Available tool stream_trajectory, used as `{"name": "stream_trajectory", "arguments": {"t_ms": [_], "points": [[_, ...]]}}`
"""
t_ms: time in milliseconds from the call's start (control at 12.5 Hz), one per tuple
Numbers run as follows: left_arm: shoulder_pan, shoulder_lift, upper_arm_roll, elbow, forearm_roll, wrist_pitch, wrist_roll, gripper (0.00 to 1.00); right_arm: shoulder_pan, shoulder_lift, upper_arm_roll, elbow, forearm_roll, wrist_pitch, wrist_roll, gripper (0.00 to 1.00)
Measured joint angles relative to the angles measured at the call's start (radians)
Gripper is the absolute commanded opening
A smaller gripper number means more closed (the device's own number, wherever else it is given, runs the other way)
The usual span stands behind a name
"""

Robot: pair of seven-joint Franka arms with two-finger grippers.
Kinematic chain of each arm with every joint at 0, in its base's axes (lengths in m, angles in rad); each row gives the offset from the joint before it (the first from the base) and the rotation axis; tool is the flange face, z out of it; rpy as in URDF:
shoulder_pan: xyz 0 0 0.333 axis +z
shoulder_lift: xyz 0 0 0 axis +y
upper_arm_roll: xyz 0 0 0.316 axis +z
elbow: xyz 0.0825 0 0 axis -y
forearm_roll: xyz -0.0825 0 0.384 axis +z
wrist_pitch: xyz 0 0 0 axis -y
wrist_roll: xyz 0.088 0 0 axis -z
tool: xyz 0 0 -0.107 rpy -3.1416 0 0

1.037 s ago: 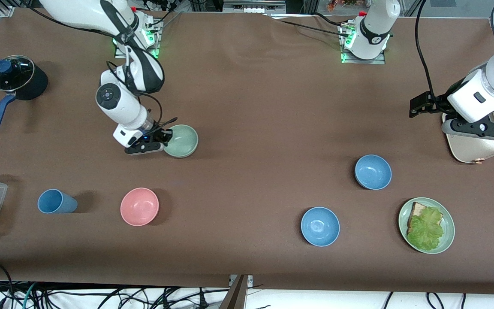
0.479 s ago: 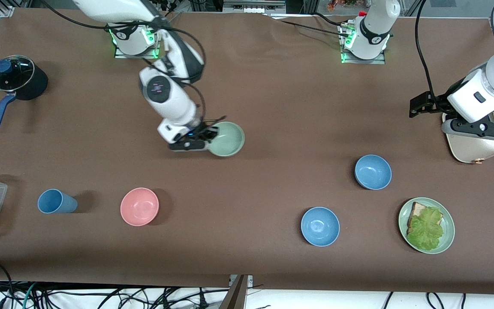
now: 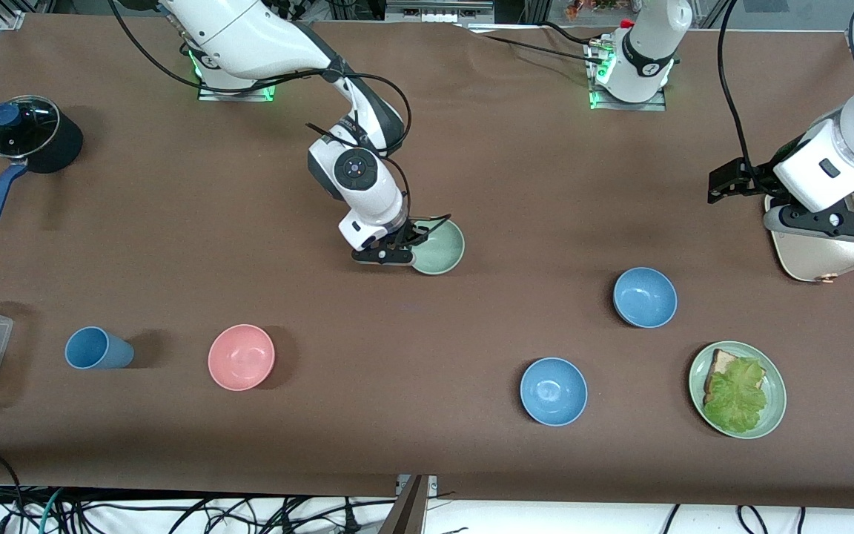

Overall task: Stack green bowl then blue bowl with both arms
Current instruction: 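Push the green bowl with the right gripper toward the table's middle, then retract the right gripper while the left gripper reaches the blue bowl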

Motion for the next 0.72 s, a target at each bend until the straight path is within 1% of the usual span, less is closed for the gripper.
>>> {"name": "stream_trajectory", "arguments": {"t_ms": [239, 319, 399, 559, 718], "points": [[0.0, 0.0, 0.0, 0.0, 0.0, 0.0, 0.0, 1.0, -0.003, -0.004, -0.012, 0.017, -0.001, -0.004, 0.0, 1.0], [0.0, 0.0, 0.0, 0.0, 0.0, 0.0, 0.0, 1.0, -0.007, -0.015, -0.019, 0.032, -0.003, -0.027, 0.0, 1.0], [0.0, 0.0, 0.0, 0.0, 0.0, 0.0, 0.0, 1.0, -0.012, -0.043, -0.036, 0.053, -0.006, -0.082, -0.001, 1.0], [0.0, 0.0, 0.0, 0.0, 0.0, 0.0, 0.0, 1.0, -0.031, -0.143, -0.106, 0.088, -0.009, -0.228, -0.024, 1.0], [0.0, 0.0, -0.001, 0.0, 0.0, 0.0, 0.0, 1.0, -0.06, -0.266, -0.199, 0.093, -0.003, -0.362, -0.141, 1.0]]}}
